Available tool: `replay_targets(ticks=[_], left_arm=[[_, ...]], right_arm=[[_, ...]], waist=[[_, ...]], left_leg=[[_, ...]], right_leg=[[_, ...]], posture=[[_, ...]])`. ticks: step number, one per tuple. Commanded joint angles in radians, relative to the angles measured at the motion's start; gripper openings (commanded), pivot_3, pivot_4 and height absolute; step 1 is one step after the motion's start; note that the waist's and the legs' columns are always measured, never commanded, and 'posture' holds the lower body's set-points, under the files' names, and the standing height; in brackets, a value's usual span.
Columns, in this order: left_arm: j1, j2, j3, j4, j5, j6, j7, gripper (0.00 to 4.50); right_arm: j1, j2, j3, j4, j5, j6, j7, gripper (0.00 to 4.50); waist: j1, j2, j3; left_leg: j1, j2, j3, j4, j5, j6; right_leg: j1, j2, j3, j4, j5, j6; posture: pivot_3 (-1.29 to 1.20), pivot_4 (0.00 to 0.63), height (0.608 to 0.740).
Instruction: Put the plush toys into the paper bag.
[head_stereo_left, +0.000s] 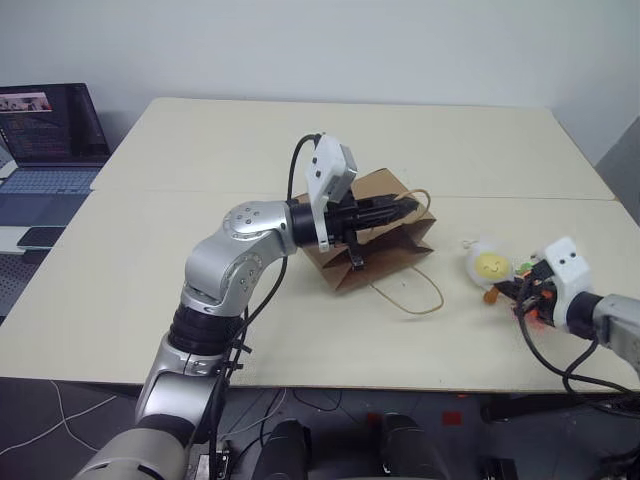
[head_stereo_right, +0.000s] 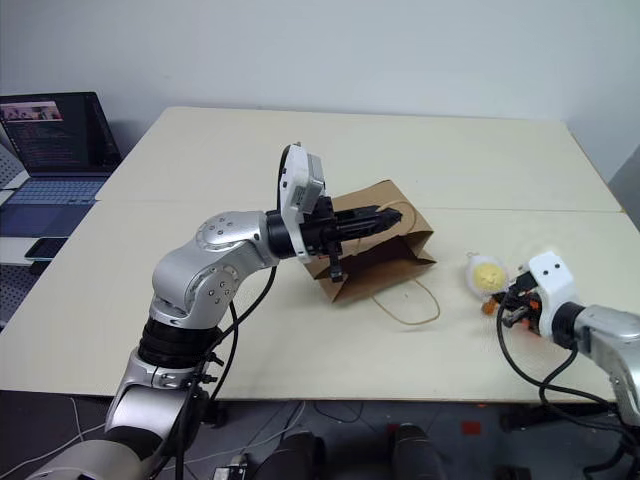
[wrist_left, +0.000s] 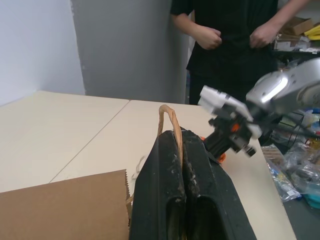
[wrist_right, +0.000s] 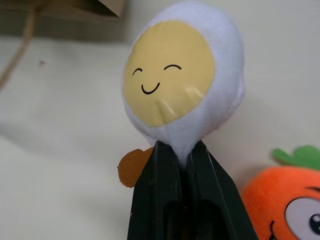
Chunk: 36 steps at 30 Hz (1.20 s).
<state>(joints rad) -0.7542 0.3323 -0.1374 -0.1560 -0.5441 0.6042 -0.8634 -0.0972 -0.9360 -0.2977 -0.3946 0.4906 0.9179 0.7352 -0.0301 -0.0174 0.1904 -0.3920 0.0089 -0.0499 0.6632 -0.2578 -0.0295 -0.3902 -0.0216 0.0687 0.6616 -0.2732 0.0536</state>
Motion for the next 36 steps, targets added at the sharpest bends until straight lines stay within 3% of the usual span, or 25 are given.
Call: replay_targets(ticks=[1,6,10,17,22,30,36], left_arm=[[-0.013,0.005,0.02,-0.009,-0.004,-0.021,-0.012,0.0],[-0.027,-0.008,0.015,0.007,0.0,-0.031,-0.017,0.0],[-0.036,-0.024,0.021,0.004,-0.013,-0.024,-0.014,0.0],[-0.022,-0.015,0.049,-0.05,-0.085,0.041,-0.031,0.0],[-0.006,0.0,0.053,-0.083,-0.12,0.074,-0.027,0.0],[0.01,0.009,0.045,-0.107,-0.141,0.097,-0.019,0.0],[0.018,0.01,0.04,-0.113,-0.143,0.106,-0.021,0.0]], right_arm=[[-0.058,-0.079,-0.085,-0.109,0.156,0.138,0.08,0.03],[-0.183,-0.092,-0.07,-0.201,0.367,0.333,0.068,0.03],[-0.258,0.008,0.029,-0.215,0.416,0.405,-0.036,0.03],[-0.324,0.186,0.184,-0.14,0.351,0.402,-0.186,0.03],[-0.359,0.289,0.212,-0.086,0.322,0.402,-0.262,0.03],[-0.465,0.548,0.128,0.045,0.286,0.447,-0.476,0.03],[-0.509,0.678,0.092,0.101,0.23,0.414,-0.592,0.03]], waist=[[0.0,0.0,0.0],[0.001,0.0,0.0],[0.001,-0.001,0.0],[0.0,-0.001,0.0],[0.001,0.0,0.0],[-0.001,0.0,0.0],[-0.002,0.0,0.0]], left_leg=[[0.0,0.0,0.0,0.0,0.0,0.0],[0.0,0.001,-0.001,0.0,0.0,0.0],[-0.001,0.0,-0.001,0.0,0.0,0.0],[-0.002,0.001,-0.001,0.0,0.0,0.0],[-0.003,0.001,-0.001,0.0,0.0,0.0],[-0.007,0.001,-0.001,0.0,0.0,0.0],[-0.01,0.001,-0.001,-0.001,0.0,0.0]], right_leg=[[0.0,0.0,0.0,0.0,0.0,0.0],[0.001,0.0,-0.001,0.0,0.0,0.0],[0.001,0.0,-0.001,-0.001,0.0,0.0],[-0.001,0.0,-0.001,-0.001,0.0,0.0],[-0.003,0.0,-0.001,-0.001,0.0,0.0],[-0.009,0.0,0.0,0.002,0.0,0.0],[-0.015,0.0,0.001,0.004,0.001,-0.001]], posture=[[0.0,0.15,0.74],[0.0,0.15,0.74],[0.0,0.15,0.74],[0.0,0.15,0.74],[0.0,0.15,0.74],[0.0,0.15,0.74],[0.0,0.15,0.74]])
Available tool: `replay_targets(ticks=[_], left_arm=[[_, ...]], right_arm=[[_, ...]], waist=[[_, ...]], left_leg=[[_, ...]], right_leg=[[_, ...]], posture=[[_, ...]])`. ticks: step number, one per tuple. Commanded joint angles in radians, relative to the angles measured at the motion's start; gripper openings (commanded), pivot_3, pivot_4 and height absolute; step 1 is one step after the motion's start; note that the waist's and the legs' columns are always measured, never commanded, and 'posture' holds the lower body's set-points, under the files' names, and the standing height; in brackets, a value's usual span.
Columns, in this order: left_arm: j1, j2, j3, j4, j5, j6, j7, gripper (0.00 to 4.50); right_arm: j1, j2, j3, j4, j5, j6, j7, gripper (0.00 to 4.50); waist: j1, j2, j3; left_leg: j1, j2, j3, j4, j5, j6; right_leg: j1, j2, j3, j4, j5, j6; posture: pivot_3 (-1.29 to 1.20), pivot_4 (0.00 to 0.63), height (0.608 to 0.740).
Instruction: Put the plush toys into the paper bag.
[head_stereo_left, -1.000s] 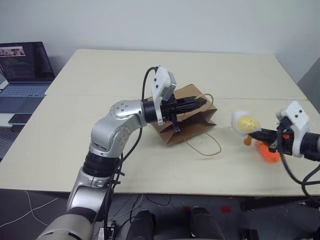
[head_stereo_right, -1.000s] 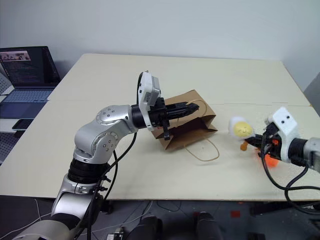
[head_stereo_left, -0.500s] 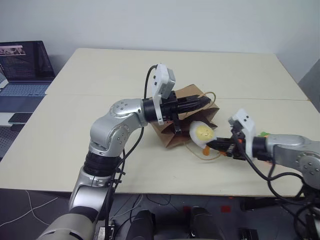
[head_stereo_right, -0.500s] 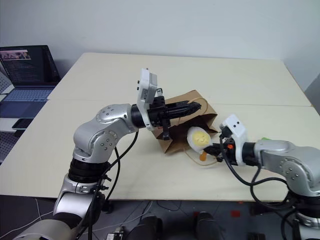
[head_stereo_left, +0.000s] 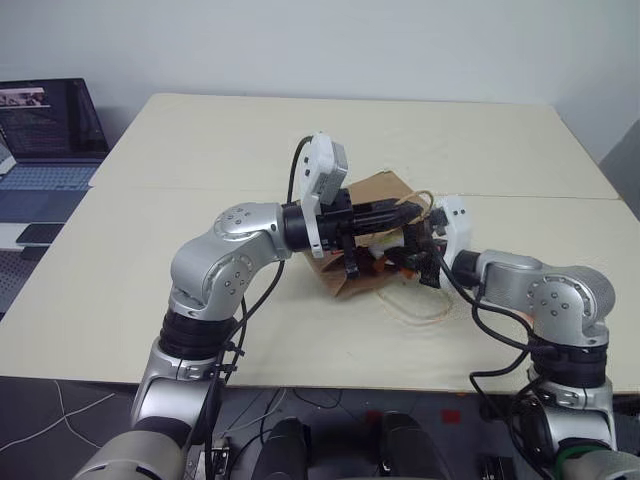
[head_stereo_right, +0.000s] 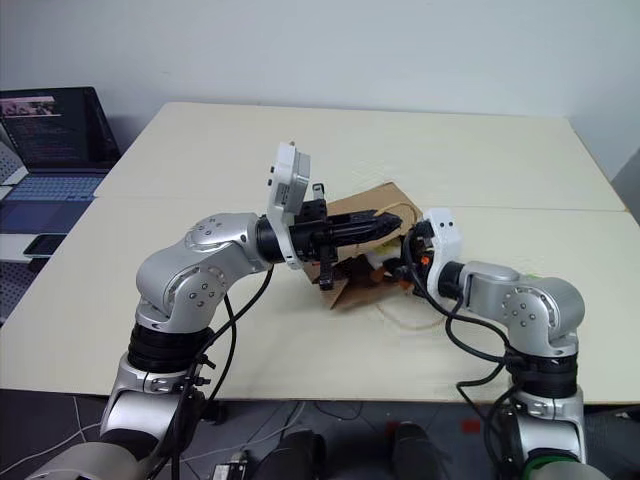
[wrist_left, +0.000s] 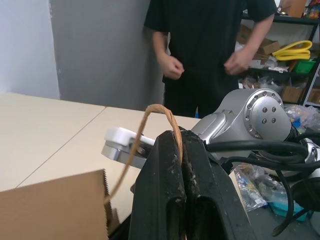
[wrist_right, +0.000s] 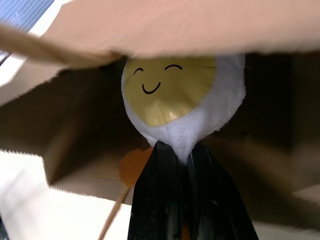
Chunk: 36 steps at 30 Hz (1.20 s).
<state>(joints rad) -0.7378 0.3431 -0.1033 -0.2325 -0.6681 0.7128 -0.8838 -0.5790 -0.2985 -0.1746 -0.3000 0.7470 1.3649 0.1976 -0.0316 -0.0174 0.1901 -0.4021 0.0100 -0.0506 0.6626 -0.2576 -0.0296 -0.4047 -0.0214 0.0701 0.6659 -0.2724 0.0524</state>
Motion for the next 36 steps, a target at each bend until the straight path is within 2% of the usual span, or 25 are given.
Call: replay_targets(ticks=[1,4,9,14,21,24,31,34,36], left_arm=[[0.002,-0.001,0.006,-0.037,-0.019,-0.001,0.0,0.0],[0.008,0.0,0.004,-0.043,-0.022,0.005,0.0,0.0],[0.009,0.009,0.002,-0.038,-0.009,0.001,-0.002,0.0],[-0.003,0.008,0.011,-0.013,0.007,-0.014,0.008,0.0],[-0.001,0.001,-0.003,-0.003,0.033,-0.032,0.018,0.0],[0.004,-0.002,-0.008,-0.002,0.04,-0.036,0.021,0.0],[0.013,-0.021,-0.022,0.003,0.049,-0.046,0.029,0.0],[0.024,-0.032,-0.029,-0.002,0.044,-0.041,0.024,0.0],[0.036,-0.041,-0.04,-0.005,0.042,-0.037,0.022,0.0]], right_arm=[[-0.03,0.051,-0.034,0.009,-0.035,-0.038,-0.063,0.03],[-0.031,0.102,-0.027,0.031,-0.084,-0.091,-0.113,0.77],[-0.02,0.144,-0.012,0.039,-0.137,-0.14,-0.155,2.56],[-0.009,0.108,0.047,0.009,-0.169,-0.157,-0.119,4.37],[-0.013,-0.04,0.115,-0.099,-0.159,-0.132,-0.006,4.47],[-0.022,-0.119,0.077,-0.15,-0.101,-0.066,0.063,4.47],[-0.047,-0.286,-0.139,-0.204,0.098,0.147,0.199,4.47],[-0.023,-0.445,-0.211,-0.234,0.173,0.165,0.312,4.47],[0.055,-0.586,-0.235,-0.263,0.163,0.083,0.415,4.47]], waist=[[0.0,0.0,0.0],[-0.001,0.0,0.0],[-0.001,0.0,0.0],[-0.001,0.0,0.0],[-0.001,0.0,0.0],[0.0,0.0,0.0],[0.001,0.0,0.0],[0.002,0.0,0.0],[0.008,0.0,0.0]], left_leg=[[0.0,0.0,0.0,0.0,0.0,0.0],[0.0,0.0,0.0,0.0,0.0,0.0],[0.0,0.0,0.001,0.0,0.0,0.0],[0.0,0.0,0.001,0.0,0.0,0.0],[0.0,0.0,0.001,0.0,0.0,0.0],[0.0,0.0,0.001,0.0,0.0,0.0],[0.0,0.0,0.001,0.0,0.0,0.0],[0.0,0.0,0.002,0.0,0.0,0.0],[-0.001,-0.001,0.002,0.0,0.0,0.0]], right_leg=[[0.0,0.0,0.0,0.0,0.0,0.0],[0.0,0.0,0.0,0.0,0.0,0.0],[0.0,0.0,0.0,0.0,0.0,0.0],[0.0,0.0,0.0,0.0,0.0,0.0],[0.0,0.0,0.0,0.0,0.0,0.0],[0.0,0.0,0.0,0.0,0.0,0.0],[0.0,0.0,0.0,0.0,0.0,0.0],[0.0,0.0,0.0,-0.001,0.0,0.0],[0.0,0.0,-0.001,-0.002,0.0,0.0]], posture=[[0.0,0.15,0.74],[0.0,0.15,0.74],[0.0,0.15,0.74],[0.0,0.15,0.74],[0.0,0.15,0.74],[0.0,0.15,0.74],[0.0,0.15,0.74],[0.0,0.15,0.74],[0.0,0.15,0.74]])
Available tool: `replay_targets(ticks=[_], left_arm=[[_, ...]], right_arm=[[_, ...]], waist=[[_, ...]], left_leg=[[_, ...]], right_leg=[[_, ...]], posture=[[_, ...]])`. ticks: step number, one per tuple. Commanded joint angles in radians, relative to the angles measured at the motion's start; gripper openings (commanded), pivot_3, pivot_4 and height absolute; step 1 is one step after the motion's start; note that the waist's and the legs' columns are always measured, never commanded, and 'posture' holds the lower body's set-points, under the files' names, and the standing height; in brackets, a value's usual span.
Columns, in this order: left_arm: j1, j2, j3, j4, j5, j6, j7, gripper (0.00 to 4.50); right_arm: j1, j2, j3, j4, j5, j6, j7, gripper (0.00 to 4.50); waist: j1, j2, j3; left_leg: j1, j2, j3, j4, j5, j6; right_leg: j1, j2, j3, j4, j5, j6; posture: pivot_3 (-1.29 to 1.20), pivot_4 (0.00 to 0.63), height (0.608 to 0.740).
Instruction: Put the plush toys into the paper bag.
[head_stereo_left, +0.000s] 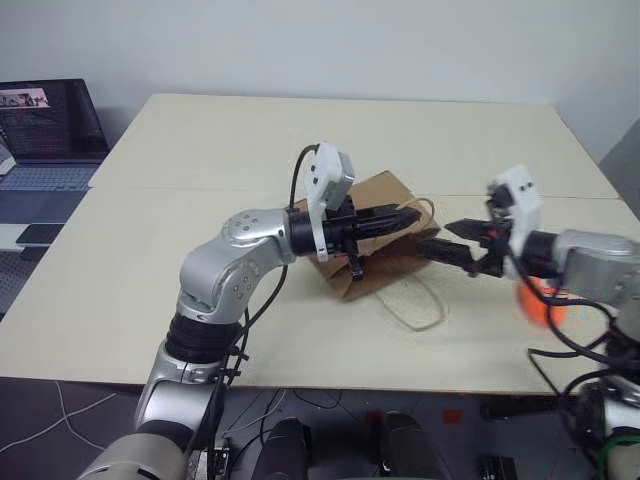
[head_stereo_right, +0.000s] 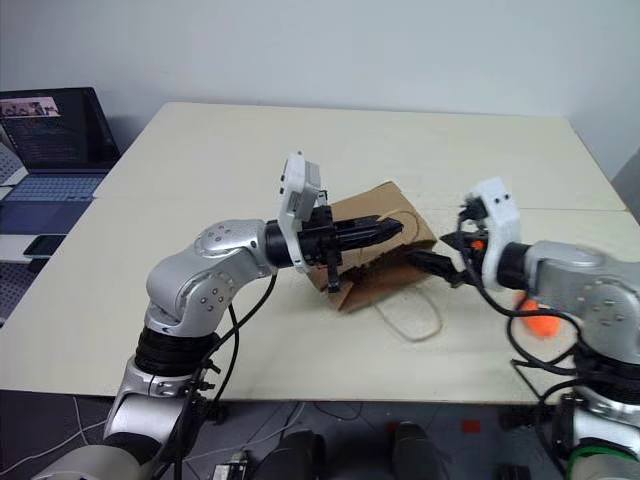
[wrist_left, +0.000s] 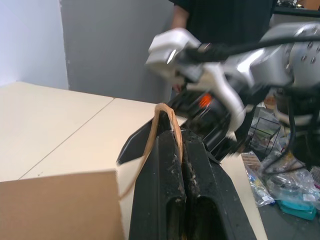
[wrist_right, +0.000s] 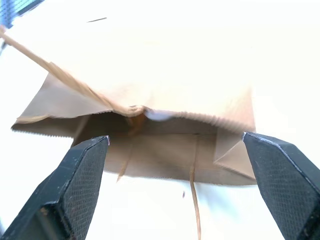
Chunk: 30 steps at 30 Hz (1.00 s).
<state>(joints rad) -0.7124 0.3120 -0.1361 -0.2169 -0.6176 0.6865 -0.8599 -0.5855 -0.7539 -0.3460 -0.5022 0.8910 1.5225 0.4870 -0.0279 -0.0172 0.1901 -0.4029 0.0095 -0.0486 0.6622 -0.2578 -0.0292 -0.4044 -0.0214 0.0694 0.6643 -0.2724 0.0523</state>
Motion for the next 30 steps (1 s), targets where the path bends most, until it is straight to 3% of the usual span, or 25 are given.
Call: replay_targets(ticks=[1,4,7,11,21,30], left_arm=[[0.02,-0.014,-0.017,-0.022,-0.005,-0.013,-0.004,0.0],[0.041,-0.021,-0.042,-0.023,0.017,-0.032,-0.009,0.0],[0.045,-0.029,-0.049,-0.011,0.032,-0.049,-0.005,0.0],[0.035,-0.046,-0.036,0.005,0.034,-0.061,0.008,0.0],[0.01,-0.059,0.011,0.027,0.022,-0.063,0.036,0.0],[0.01,-0.05,0.019,0.024,0.028,-0.071,0.041,0.0]], right_arm=[[0.127,-0.193,-0.066,-0.074,-0.028,-0.162,0.171,4.47],[0.346,-0.278,-0.08,-0.066,-0.225,-0.482,0.259,4.47],[0.508,-0.251,-0.115,0.013,-0.367,-0.657,0.225,4.47],[0.632,-0.165,-0.169,0.122,-0.447,-0.792,0.191,4.47],[0.783,0.018,-0.293,0.22,-0.383,-0.84,0.204,4.47],[0.733,0.046,-0.225,0.335,-0.407,-0.843,0.165,4.47]], waist=[[0.003,0.0,0.0],[0.002,-0.001,-0.001],[-0.001,-0.001,-0.001],[-0.001,-0.001,-0.001],[-0.002,0.0,-0.001],[-0.003,0.0,-0.001]], left_leg=[[0.0,0.0,0.0,0.0,0.0,0.0],[-0.001,0.0,0.0,0.0,0.0,0.0],[0.0,-0.001,0.002,0.002,0.0,0.0],[0.002,0.0,0.003,0.002,0.0,0.0],[0.004,0.0,0.002,0.002,0.0,0.0],[0.008,0.0,0.002,0.002,0.0,0.0]], right_leg=[[0.0,0.0,-0.001,-0.001,0.0,0.0],[0.001,0.0,0.0,-0.002,0.0,0.0],[0.001,0.0,0.002,-0.001,0.0,0.001],[0.002,0.0,0.004,0.0,0.0,0.001],[0.005,0.001,0.004,0.0,0.0,0.001],[0.01,0.001,0.004,0.0,0.0,0.001]], posture=[[0.0,0.15,0.74],[0.0,0.15,0.74],[0.0,0.15,0.74],[0.0,0.15,0.74],[0.0,0.15,0.74],[0.0,0.15,0.74]])
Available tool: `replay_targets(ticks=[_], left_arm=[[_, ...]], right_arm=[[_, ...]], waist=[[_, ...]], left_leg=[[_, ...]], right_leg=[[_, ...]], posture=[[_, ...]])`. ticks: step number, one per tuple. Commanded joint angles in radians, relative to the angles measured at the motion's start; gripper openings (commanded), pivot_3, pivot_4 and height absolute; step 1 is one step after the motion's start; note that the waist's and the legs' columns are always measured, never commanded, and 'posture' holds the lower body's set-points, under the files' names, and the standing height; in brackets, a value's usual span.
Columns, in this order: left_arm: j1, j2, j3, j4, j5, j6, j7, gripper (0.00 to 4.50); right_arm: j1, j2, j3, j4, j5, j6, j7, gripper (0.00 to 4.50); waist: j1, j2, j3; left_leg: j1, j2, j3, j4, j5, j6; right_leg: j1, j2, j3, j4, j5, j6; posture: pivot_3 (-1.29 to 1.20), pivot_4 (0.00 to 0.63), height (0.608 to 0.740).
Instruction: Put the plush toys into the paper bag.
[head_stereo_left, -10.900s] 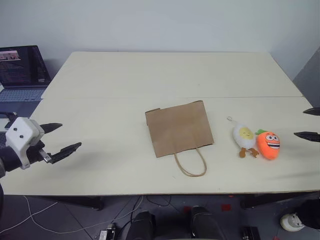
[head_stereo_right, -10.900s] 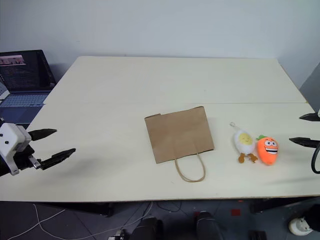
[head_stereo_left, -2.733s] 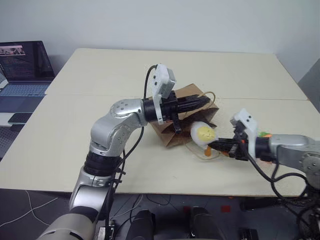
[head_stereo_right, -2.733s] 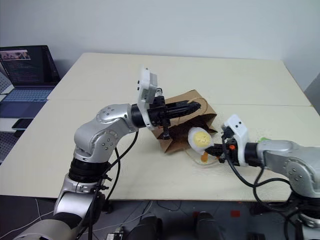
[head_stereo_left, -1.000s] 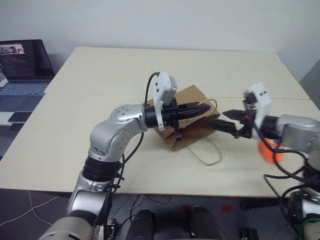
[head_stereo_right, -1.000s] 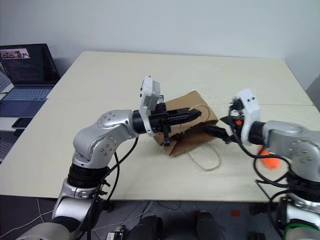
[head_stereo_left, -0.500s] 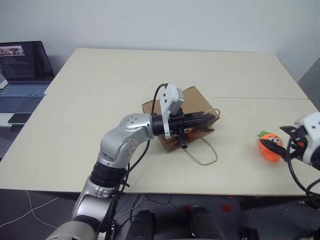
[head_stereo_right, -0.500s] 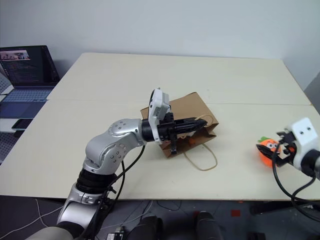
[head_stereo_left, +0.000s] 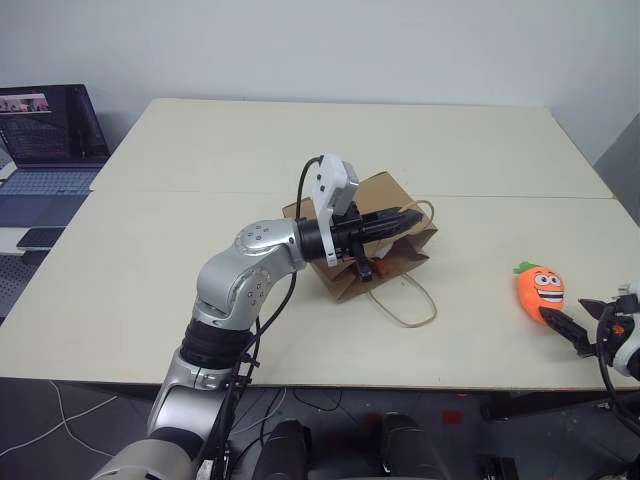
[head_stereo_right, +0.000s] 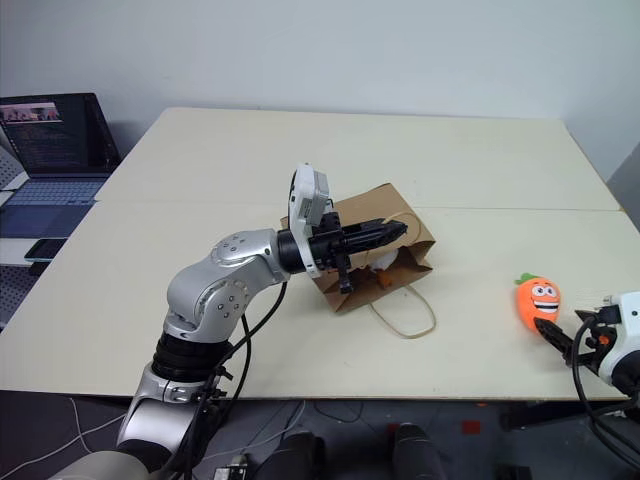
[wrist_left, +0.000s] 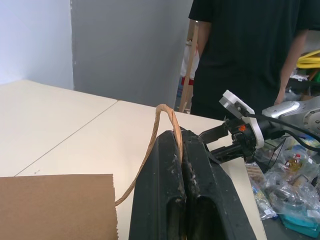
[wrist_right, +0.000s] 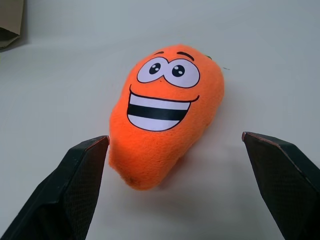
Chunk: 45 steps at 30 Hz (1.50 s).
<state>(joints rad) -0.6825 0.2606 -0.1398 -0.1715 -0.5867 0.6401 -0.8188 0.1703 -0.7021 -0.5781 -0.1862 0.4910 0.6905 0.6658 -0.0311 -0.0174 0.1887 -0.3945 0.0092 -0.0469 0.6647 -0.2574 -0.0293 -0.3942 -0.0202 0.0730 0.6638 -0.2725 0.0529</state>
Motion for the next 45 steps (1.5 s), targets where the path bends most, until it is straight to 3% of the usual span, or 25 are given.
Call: replay_targets(ticks=[1,6,9,18,21,25,34,38,45], left_arm=[[-0.019,0.002,0.023,-0.022,-0.003,-0.025,0.001,0.0],[-0.016,0.01,0.026,-0.026,-0.001,-0.027,0.004,0.0],[-0.019,0.016,0.033,-0.024,0.0,-0.028,0.006,0.0],[-0.023,0.05,0.059,-0.024,-0.021,-0.019,-0.009,0.0],[-0.025,0.054,0.06,-0.018,-0.024,-0.017,-0.014,0.0],[-0.031,0.049,0.057,-0.009,-0.022,-0.018,-0.016,0.0],[-0.052,0.04,0.049,0.014,-0.012,-0.025,-0.028,0.0],[-0.058,0.033,0.046,0.017,-0.01,-0.028,-0.025,0.0],[-0.05,0.029,0.033,-0.002,-0.013,-0.02,-0.028,0.0]], right_arm=[[-0.035,-0.006,0.013,0.035,-0.004,-0.003,-0.019,4.47],[-0.094,0.001,0.022,0.099,0.037,0.074,-0.034,4.47],[-0.109,-0.003,0.03,0.113,0.045,0.09,-0.028,3.9],[-0.112,-0.003,0.039,0.072,0.069,0.097,-0.018,0.79],[-0.09,-0.038,0.057,-0.001,0.069,0.094,0.014,0.02],[-0.083,-0.077,0.066,-0.168,0.141,0.16,0.039,0.02],[-0.149,-0.156,0.144,-0.516,0.459,0.398,0.022,0.02],[-0.208,-0.12,0.221,-0.547,0.529,0.44,-0.069,0.02],[-0.368,0.077,0.411,-0.477,0.498,0.466,-0.292,0.02]], waist=[[0.0,0.0,0.0],[0.001,0.0,0.0],[0.001,0.0,0.0],[0.001,0.0,0.0],[0.001,0.0,0.0],[-0.001,0.0,0.0],[0.002,-0.001,0.001],[0.003,-0.001,0.001],[0.0,-0.001,0.001]], left_leg=[[0.001,0.0,0.0,0.0,0.0,0.0],[0.004,0.0,-0.001,0.0,0.0,0.0],[0.004,0.0,-0.001,0.0,0.0,0.0],[0.004,0.0,-0.001,0.0,0.0,0.0],[0.004,0.0,-0.001,0.0,0.0,0.0],[0.004,0.0,-0.001,0.0,0.0,0.0],[0.003,0.0,-0.003,0.0,0.0,0.0],[0.002,0.0,-0.003,0.0,0.0,0.0],[0.002,0.001,-0.003,0.0,0.0,0.0]], right_leg=[[0.001,0.0,0.0,0.0,0.0,0.0],[0.005,0.0,0.0,-0.001,0.0,0.0],[0.005,0.0,-0.001,-0.001,0.0,0.0],[0.005,0.0,-0.001,-0.001,0.0,0.0],[0.005,0.0,-0.001,-0.001,0.0,0.0],[0.005,0.0,-0.001,-0.001,0.0,0.0],[0.005,0.0,-0.002,-0.002,-0.002,0.004],[0.005,0.0,-0.003,-0.003,-0.002,0.004],[0.004,0.0,-0.003,-0.002,0.0,0.0]], posture=[[0.0,0.15,0.74],[0.0,0.15,0.74],[0.0,0.15,0.74],[0.0,0.15,0.74],[0.0,0.15,0.74],[0.0,0.15,0.74],[0.0,0.15,0.74],[0.0,0.15,0.74],[0.0,0.15,0.74]])
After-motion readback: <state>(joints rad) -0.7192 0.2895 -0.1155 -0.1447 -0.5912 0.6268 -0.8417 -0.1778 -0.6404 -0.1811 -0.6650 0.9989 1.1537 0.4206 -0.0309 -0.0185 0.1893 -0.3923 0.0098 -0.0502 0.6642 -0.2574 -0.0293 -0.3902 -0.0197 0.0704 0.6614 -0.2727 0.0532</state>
